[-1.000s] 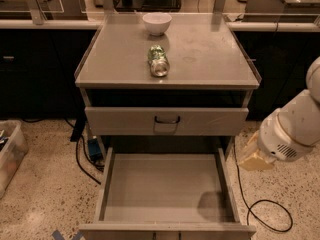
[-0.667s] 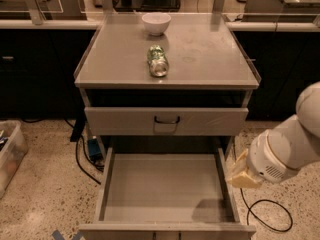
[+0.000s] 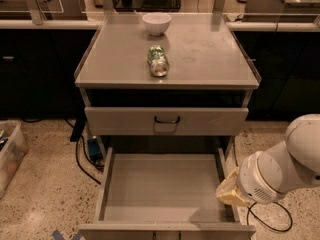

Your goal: Close middle drawer

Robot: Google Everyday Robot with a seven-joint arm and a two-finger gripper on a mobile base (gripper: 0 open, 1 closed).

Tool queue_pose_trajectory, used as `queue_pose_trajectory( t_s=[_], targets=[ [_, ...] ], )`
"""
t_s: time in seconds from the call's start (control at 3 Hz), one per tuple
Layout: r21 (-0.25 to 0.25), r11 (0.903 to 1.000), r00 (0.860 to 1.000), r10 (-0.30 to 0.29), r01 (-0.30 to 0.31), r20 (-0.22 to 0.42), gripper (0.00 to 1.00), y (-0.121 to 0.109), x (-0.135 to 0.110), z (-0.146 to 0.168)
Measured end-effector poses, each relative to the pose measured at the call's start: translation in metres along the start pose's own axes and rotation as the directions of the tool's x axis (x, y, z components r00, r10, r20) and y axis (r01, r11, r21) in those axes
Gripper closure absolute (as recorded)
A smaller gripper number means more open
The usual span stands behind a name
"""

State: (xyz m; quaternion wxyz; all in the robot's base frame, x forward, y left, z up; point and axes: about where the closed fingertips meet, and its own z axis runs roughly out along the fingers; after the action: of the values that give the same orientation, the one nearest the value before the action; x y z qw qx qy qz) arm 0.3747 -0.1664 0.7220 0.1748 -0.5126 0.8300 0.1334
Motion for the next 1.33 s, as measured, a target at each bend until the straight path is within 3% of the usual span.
queue_pose_trajectory(
  t_s=[0.33, 0.67, 1.0, 1.33],
  targets=[
    [0.005, 0.9997, 1.000, 0.024, -0.024, 0.020, 1.00, 0.005, 0.006, 0.021],
    [0.013, 0.9969, 0.996, 0.077, -0.078, 0.054, 1.00, 0.018, 0.021, 0.072],
    [0.062, 0.9866, 0.985, 0.145, -0.151, 0.090, 1.00, 0.021, 0.035, 0.105],
    [0.061, 0.9866, 0.985, 0.145, -0.151, 0.090, 1.00, 0.021, 0.035, 0.105]
  ],
)
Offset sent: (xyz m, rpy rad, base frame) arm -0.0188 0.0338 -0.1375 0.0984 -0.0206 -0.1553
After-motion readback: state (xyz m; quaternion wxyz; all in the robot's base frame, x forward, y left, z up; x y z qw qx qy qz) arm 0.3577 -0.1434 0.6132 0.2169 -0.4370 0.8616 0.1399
